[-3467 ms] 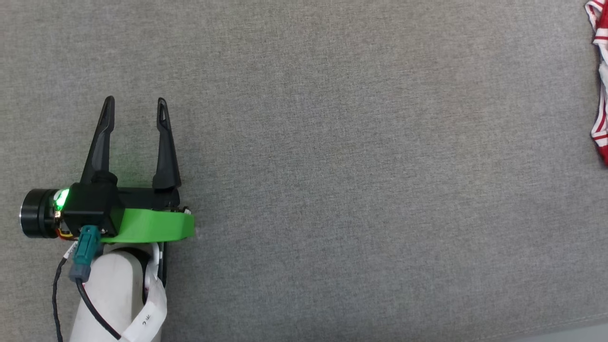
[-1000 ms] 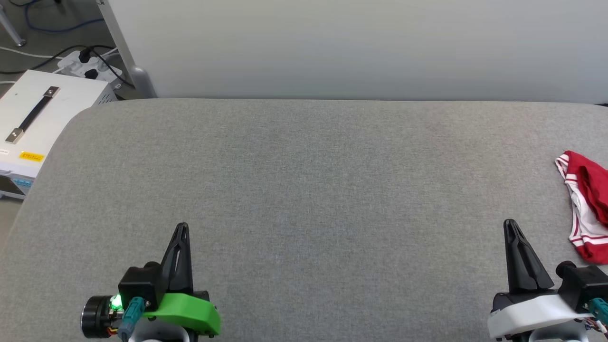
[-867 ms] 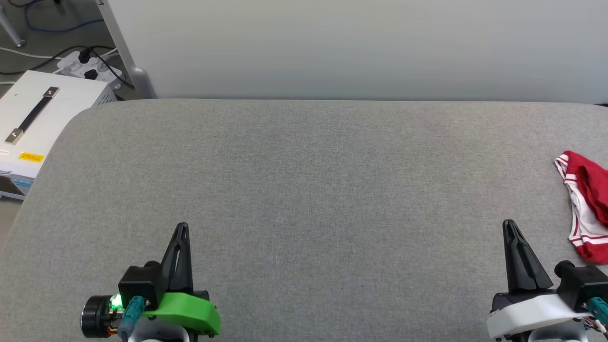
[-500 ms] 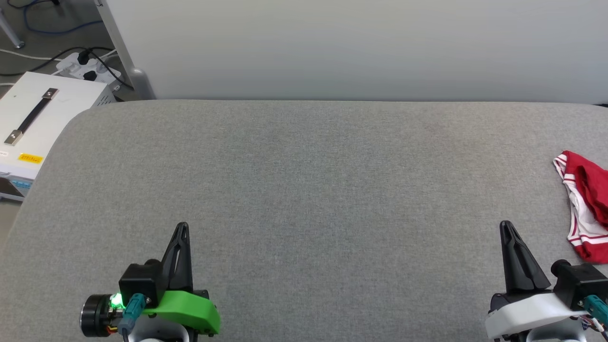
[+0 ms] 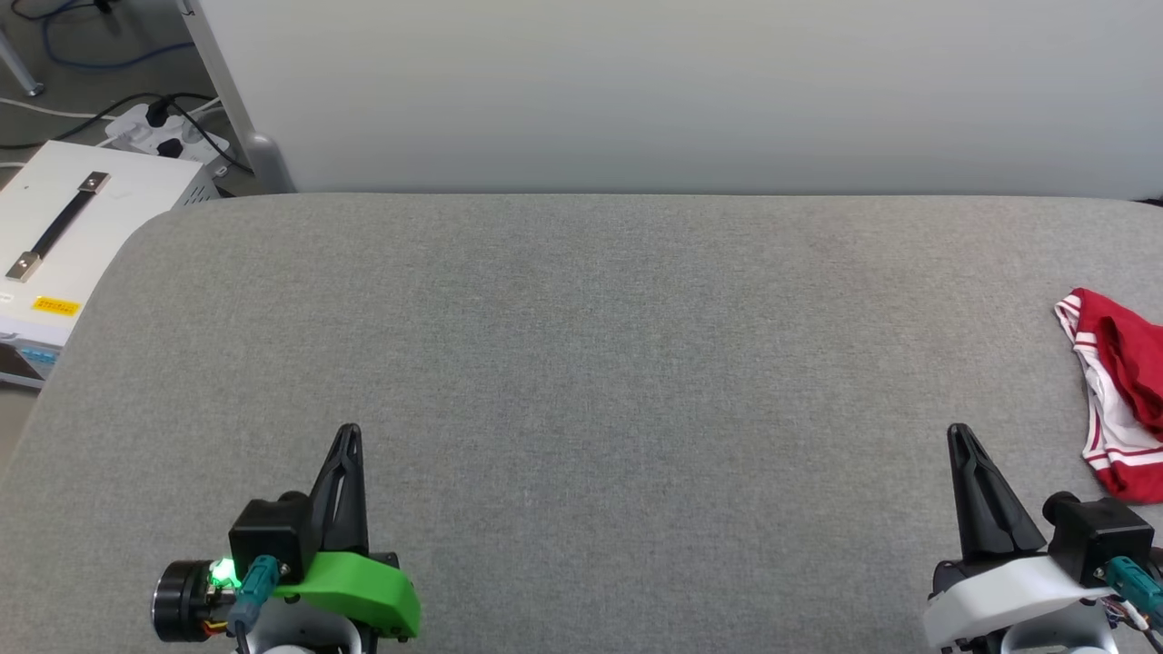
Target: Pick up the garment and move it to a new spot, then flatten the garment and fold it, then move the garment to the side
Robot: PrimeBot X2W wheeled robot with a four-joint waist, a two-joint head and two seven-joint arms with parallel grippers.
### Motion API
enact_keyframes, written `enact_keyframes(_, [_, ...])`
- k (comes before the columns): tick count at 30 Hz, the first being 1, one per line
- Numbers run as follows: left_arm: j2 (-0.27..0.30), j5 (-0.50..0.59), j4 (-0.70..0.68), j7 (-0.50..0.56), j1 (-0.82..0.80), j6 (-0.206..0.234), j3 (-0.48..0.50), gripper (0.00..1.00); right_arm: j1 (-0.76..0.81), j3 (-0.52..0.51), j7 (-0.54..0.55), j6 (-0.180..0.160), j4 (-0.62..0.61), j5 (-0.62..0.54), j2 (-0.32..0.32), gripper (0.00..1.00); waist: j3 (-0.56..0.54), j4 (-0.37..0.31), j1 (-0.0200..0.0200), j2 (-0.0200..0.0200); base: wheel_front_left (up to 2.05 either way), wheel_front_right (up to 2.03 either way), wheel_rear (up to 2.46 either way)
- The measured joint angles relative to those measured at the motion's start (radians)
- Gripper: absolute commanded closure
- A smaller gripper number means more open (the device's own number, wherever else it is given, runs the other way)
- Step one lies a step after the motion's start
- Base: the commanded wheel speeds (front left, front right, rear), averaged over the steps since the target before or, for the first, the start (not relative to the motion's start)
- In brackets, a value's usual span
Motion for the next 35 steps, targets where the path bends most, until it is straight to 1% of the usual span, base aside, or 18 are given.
enact_keyframes(35, [-0.005, 0.035, -0.036, 0.084, -0.001, 0.012, 0.010, 1.00, -0.023, 0.013, 0.083, 0.000, -0.001, -0.053, 0.006, 1.00, -0.009, -0.010, 0.0000, 0.0000, 0.00, 0.00, 0.00])
